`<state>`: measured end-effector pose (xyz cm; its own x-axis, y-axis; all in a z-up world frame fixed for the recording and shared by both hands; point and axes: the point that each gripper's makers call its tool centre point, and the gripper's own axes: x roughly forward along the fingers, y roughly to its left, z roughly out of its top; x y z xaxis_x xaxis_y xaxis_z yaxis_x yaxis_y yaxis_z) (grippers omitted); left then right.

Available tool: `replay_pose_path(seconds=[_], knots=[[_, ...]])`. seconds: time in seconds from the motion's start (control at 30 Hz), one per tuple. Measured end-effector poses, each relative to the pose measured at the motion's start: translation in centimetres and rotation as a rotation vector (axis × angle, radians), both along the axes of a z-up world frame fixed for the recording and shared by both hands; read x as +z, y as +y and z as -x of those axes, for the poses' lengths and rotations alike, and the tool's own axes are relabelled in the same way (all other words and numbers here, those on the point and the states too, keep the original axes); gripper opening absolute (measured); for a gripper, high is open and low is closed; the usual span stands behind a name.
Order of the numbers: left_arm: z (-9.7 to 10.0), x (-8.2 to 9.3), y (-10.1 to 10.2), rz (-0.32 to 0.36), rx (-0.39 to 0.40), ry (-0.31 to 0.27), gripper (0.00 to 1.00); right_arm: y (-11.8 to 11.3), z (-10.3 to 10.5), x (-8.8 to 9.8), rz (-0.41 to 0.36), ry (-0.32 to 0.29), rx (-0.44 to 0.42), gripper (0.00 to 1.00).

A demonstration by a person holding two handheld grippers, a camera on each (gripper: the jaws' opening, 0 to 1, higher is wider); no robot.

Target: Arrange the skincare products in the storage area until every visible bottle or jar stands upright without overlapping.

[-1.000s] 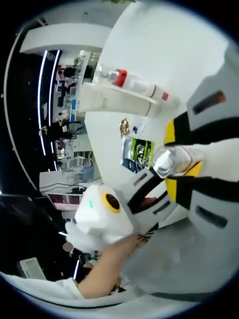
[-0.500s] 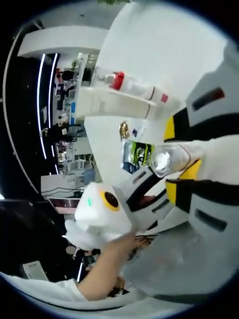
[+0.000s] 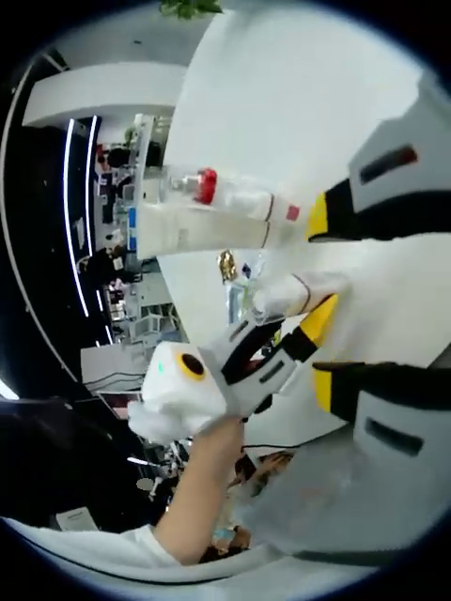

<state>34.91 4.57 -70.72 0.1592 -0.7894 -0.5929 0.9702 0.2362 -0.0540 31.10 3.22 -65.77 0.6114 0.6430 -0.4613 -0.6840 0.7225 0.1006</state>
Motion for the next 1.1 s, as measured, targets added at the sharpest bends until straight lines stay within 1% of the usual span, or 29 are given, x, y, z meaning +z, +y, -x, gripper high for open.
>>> replay_pose_path(seconds=[0.1,0.27,0.5,0.73,1.1], knots=[[-1.2,0.0,0.0,0.009,0.01,-0.003,0.17,-0.6,0.4,0.3,0.015,0.004,-0.013,0.53],[-3.0,0.1,-0.2,0.017,0.008,-0.008,0.17,-1.0,1.0,0.4,0.0,0.018,-0.039,0.54],[-4.6,0.3,-0.7,0.027,0.011,-0.006,0.17,-1.6,1.7,0.2,0.009,0.036,-0.057,0.55],[-5.2,0.4,-1.4,0.033,-0.006,-0.012,0.17,-1.9,1.6,0.4,0.004,0.034,-0.076,0.55],[-5.8,0.4,-2.0,0.035,-0.018,-0.013,0.17,-1.9,1.8,0.1,-0.001,0.047,-0.079,0.56]])
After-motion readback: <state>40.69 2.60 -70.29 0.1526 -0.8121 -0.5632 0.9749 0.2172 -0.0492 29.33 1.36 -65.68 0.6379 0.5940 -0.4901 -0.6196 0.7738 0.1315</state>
